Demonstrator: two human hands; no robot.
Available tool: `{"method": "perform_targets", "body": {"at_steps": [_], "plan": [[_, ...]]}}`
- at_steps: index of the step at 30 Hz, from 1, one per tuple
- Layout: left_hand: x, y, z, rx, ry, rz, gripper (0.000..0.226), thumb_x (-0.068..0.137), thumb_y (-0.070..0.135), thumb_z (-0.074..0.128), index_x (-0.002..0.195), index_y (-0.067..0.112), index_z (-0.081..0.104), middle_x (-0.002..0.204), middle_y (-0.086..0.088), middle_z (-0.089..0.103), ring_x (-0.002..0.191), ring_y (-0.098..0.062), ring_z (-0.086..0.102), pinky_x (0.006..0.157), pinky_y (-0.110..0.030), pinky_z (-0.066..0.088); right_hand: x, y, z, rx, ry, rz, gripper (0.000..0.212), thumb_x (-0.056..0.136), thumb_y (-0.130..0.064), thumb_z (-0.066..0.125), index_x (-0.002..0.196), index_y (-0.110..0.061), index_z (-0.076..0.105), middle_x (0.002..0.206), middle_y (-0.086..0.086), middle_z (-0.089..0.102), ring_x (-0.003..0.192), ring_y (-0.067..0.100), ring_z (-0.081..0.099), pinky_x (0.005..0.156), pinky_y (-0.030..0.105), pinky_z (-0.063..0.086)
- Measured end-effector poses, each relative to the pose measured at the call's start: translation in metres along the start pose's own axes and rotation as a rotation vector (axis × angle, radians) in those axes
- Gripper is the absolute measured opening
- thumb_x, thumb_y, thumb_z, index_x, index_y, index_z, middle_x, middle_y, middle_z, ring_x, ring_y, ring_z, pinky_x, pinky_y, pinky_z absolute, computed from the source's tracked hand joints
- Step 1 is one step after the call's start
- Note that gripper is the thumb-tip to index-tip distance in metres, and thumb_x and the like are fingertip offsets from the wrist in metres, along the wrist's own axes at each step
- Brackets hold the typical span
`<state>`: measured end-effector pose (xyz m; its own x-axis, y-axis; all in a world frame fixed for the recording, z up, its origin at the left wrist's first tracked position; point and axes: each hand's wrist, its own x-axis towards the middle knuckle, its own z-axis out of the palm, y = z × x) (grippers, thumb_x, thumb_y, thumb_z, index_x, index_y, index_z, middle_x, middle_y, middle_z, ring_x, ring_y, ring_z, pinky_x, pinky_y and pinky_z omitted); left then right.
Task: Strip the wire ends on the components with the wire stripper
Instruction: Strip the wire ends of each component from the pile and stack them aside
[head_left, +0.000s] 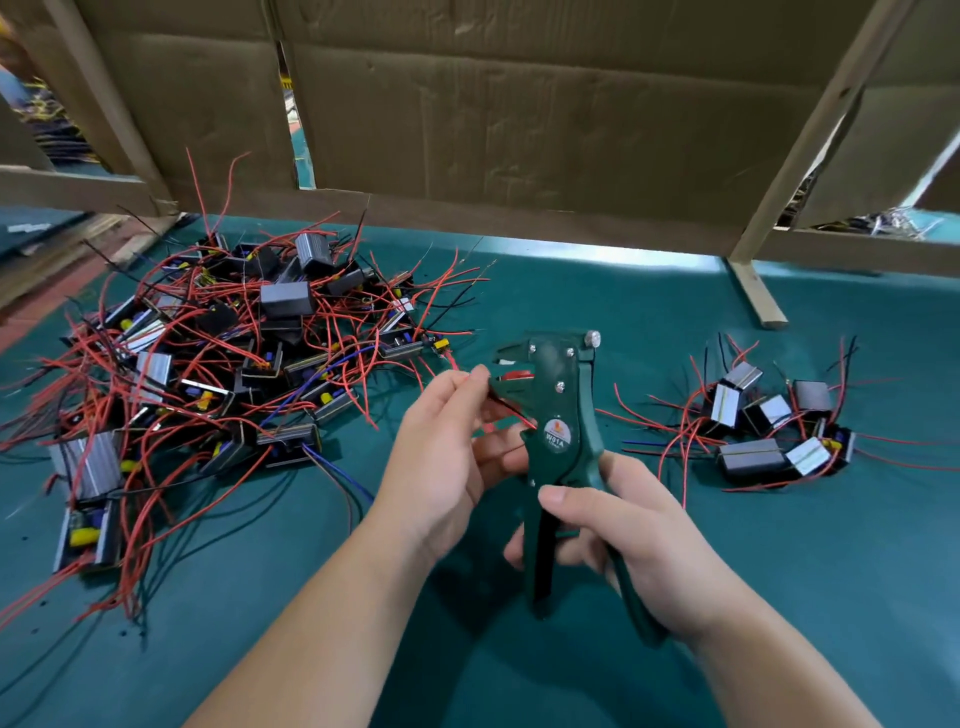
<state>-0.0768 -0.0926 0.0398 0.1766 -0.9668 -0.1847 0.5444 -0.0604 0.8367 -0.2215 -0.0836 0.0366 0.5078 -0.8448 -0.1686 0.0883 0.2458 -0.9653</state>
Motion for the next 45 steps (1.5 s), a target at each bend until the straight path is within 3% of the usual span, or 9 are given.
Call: {"method": "perform_targets", "body": {"at_steps": [6, 10, 15, 20, 25, 29, 38, 42, 45], "plan": [[0.011, 0.006, -0.025, 0.557, 0.157, 0.299, 0.036, 0.097, 0.017, 0.051, 0.062, 0.011, 0.059, 0.052, -0.004, 0.061, 0.044, -0.020, 0.063, 0.039, -0.022, 0.047, -0.001, -0.002, -0.005, 0.058, -0.094, 0.123, 0.052, 0.063, -0.027, 0.071, 0.110, -0.006, 0.067, 0.094, 0.016, 0.066, 0.070, 0.040, 0.064, 0.067, 0.044, 0.053], [0.025, 0.024, -0.056, 0.706, 0.453, 0.392, 0.031, 0.088, 0.017, 0.045, 0.058, 0.014, 0.053, 0.047, 0.000, 0.060, 0.035, -0.014, 0.055, 0.037, -0.021, 0.040, -0.006, -0.009, -0.013, 0.164, -0.258, 0.174, 0.050, 0.065, -0.020, 0.067, 0.108, 0.005, 0.064, 0.079, 0.025, 0.061, 0.066, 0.041, 0.062, 0.066, 0.047, 0.052], [0.028, 0.055, -0.105, 0.878, 0.794, 0.513, 0.035, 0.084, 0.034, 0.042, 0.057, 0.019, 0.057, 0.055, 0.002, 0.062, 0.056, -0.022, 0.057, 0.063, -0.039, 0.050, -0.006, -0.020, -0.025, 0.365, -0.137, -0.066, 0.056, 0.053, -0.029, 0.083, 0.100, -0.001, 0.071, 0.099, 0.027, 0.059, 0.066, 0.040, 0.063, 0.067, 0.054, 0.053], [0.029, 0.050, -0.099, 1.104, 0.738, 0.595, 0.027, 0.095, 0.017, 0.042, 0.106, 0.014, 0.067, 0.099, -0.003, 0.068, 0.090, -0.021, 0.059, 0.076, -0.026, 0.038, -0.002, -0.030, -0.060, 0.421, 0.275, -0.346, 0.033, 0.078, -0.016, 0.053, 0.108, -0.006, 0.060, 0.093, 0.012, 0.064, 0.078, 0.037, 0.068, 0.073, 0.049, 0.058], [0.023, 0.051, -0.095, 1.317, 0.797, 0.631, 0.048, 0.086, 0.010, 0.054, 0.133, 0.013, 0.049, 0.134, -0.010, 0.047, 0.122, -0.029, 0.043, 0.104, -0.046, 0.029, -0.002, -0.027, -0.080, 0.331, 0.445, -0.395, 0.030, 0.091, -0.012, 0.033, 0.115, -0.010, 0.052, 0.107, 0.017, 0.048, 0.088, 0.041, 0.069, 0.074, 0.048, 0.058], [0.022, 0.051, -0.102, 1.513, 0.916, 0.312, 0.059, 0.087, 0.026, 0.056, 0.143, 0.021, 0.038, 0.151, -0.014, 0.032, 0.143, -0.029, 0.017, 0.113, -0.051, 0.007, -0.001, -0.023, -0.074, 0.312, 0.409, -0.426, 0.034, 0.091, -0.012, 0.032, 0.120, -0.006, 0.049, 0.112, 0.015, 0.049, 0.087, 0.046, 0.067, 0.074, 0.052, 0.057], [0.026, 0.057, -0.114, 1.506, 1.045, 0.366, 0.020, 0.088, 0.036, 0.063, 0.103, 0.024, 0.072, 0.110, -0.010, 0.064, 0.112, -0.036, 0.044, 0.098, -0.055, 0.022, -0.002, -0.022, -0.060, 0.321, 0.386, -0.396, 0.034, 0.093, -0.008, 0.028, 0.122, -0.003, 0.045, 0.104, 0.013, 0.054, 0.080, 0.045, 0.067, 0.074, 0.055, 0.057], [0.026, 0.055, -0.115, 1.377, 0.986, 0.664, 0.022, 0.089, 0.029, 0.064, 0.108, 0.020, 0.071, 0.110, -0.005, 0.065, 0.103, -0.019, 0.052, 0.098, -0.048, 0.025, -0.002, -0.023, -0.059, 0.321, 0.383, -0.395, 0.033, 0.093, -0.007, 0.027, 0.120, -0.002, 0.045, 0.104, 0.014, 0.053, 0.077, 0.045, 0.067, 0.073, 0.055, 0.057], [0.025, 0.057, -0.111, 1.194, 0.809, 0.952, 0.022, 0.088, 0.015, 0.065, 0.108, 0.007, 0.071, 0.105, -0.012, 0.065, 0.097, -0.018, 0.057, 0.098, -0.021, 0.038, -0.003, -0.022, -0.057, 0.319, 0.368, -0.404, 0.031, 0.092, -0.006, 0.028, 0.116, -0.002, 0.046, 0.098, 0.010, 0.057, 0.076, 0.045, 0.067, 0.073, 0.055, 0.057]]}}
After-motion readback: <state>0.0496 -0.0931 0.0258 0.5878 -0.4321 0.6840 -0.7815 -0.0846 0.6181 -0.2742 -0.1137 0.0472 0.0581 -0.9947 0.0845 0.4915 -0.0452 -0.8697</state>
